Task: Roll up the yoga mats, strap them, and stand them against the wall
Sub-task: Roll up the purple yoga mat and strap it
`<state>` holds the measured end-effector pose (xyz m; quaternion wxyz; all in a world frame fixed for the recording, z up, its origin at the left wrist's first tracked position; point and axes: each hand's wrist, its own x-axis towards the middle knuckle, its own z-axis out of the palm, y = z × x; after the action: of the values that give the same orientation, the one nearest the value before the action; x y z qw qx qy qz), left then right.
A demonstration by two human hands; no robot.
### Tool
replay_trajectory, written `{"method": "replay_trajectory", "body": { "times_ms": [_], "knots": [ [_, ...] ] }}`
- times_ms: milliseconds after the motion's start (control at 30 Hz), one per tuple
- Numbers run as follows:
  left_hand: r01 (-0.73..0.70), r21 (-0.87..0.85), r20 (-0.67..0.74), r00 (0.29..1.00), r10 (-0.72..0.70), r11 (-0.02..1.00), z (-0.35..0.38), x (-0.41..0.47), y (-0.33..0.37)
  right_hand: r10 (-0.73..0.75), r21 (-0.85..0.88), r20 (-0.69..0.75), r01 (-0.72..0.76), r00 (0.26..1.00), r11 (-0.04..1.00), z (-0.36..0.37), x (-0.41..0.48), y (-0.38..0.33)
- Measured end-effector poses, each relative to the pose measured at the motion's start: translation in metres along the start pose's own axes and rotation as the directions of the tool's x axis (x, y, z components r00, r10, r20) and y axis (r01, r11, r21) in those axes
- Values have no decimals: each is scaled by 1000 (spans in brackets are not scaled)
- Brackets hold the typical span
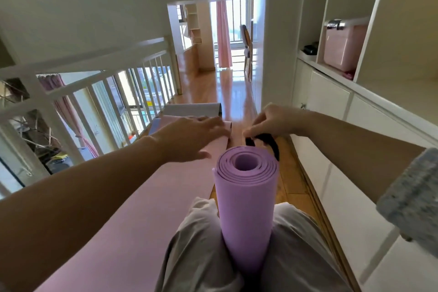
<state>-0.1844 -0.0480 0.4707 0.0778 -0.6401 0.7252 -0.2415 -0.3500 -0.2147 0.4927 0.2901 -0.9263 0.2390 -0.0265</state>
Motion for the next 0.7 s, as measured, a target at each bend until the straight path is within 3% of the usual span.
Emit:
{"method": "replay_trajectory", "body": {
  "times_ms": [67,133,200,333,467,567,700],
  "knots": [
    [258,-313,51,966,-254,914,-6,4,-3,-104,92,-174,121,979,988,-5,2,-8],
    [341,-642,16,902,-432,687,-12,15,-5,-191,195,-253,243,949,950,-8,0,-21],
    [342,-840,96,858,-505,421,-19,26,-5,-248,332,-293,341,923,879,-11,-3,-34],
    [260,-965,238,830,-504,-28,-20,40,3,-221,655,-334,394,916,645,-17,-8,-50],
    [-49,-824,361,722,-590,-565,-25,47,9,-199,854,-259,320,945,411,-20,-14,-56],
    [-186,-701,392,706,-590,-688,-25,43,2,-201,902,-129,199,971,384,-22,-22,-50],
    [-222,-694,350,728,-590,-685,-30,37,-7,-196,866,134,-19,971,500,-31,-29,-43]
  ]
}}
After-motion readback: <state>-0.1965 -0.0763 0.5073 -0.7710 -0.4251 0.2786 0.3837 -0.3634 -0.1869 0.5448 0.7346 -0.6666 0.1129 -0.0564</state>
